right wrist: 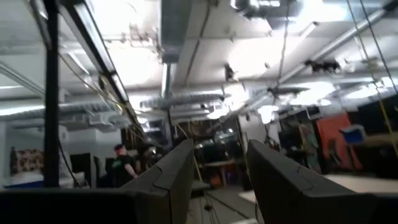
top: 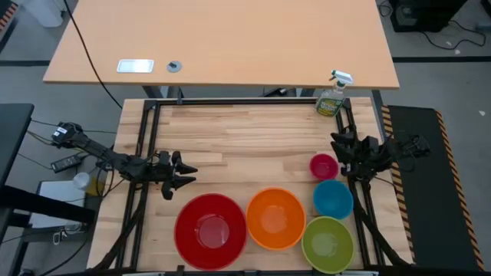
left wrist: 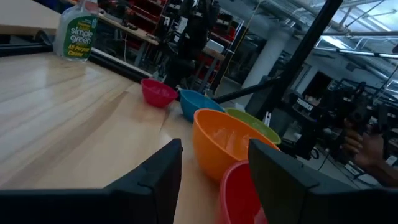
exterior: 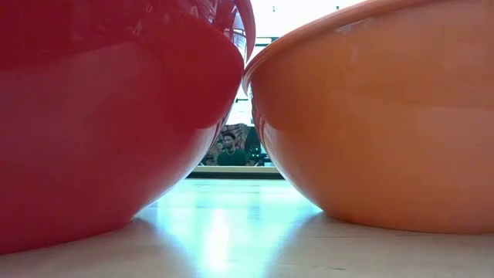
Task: Nest bowls inside each other
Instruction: Stack the orange bowl on the red bowl
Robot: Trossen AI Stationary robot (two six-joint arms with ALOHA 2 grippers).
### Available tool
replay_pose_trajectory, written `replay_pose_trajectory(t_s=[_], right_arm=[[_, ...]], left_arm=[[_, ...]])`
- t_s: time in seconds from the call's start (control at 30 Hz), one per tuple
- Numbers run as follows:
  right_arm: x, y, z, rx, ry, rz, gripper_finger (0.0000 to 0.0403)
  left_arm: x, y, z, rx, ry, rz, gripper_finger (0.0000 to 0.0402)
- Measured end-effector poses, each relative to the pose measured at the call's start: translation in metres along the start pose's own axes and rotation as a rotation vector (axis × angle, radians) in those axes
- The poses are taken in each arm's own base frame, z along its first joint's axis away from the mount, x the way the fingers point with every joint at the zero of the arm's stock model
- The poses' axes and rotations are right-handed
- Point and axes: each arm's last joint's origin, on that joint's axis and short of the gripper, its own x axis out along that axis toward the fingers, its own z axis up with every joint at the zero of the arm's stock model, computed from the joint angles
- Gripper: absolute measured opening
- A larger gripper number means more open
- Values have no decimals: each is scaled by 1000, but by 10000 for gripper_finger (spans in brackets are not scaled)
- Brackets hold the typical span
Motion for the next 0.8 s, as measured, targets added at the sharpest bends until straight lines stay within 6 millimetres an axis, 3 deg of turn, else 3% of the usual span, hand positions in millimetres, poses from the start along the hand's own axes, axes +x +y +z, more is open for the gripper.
replay_pose_trajectory(t_s=[0.2, 0.4, 0.5, 0.67, 0.8], right_arm=[[23, 5, 8, 6, 148, -15, 158], [70, 16, 6, -55, 451, -105, 158], [95, 25, 6, -39, 588, -91, 158], [127, 43, 1, 53, 685, 62, 158], [147, 56, -6, 218, 694, 165, 158]], left_arm=[[0, 1, 2, -2, -28, 31, 188], [0, 2, 6, -48, -112, 127, 188], [1, 0, 10, 13, -108, 118, 188], [5, -24, 41, 85, -118, -95, 188], [11, -40, 62, 121, -32, -111, 188]])
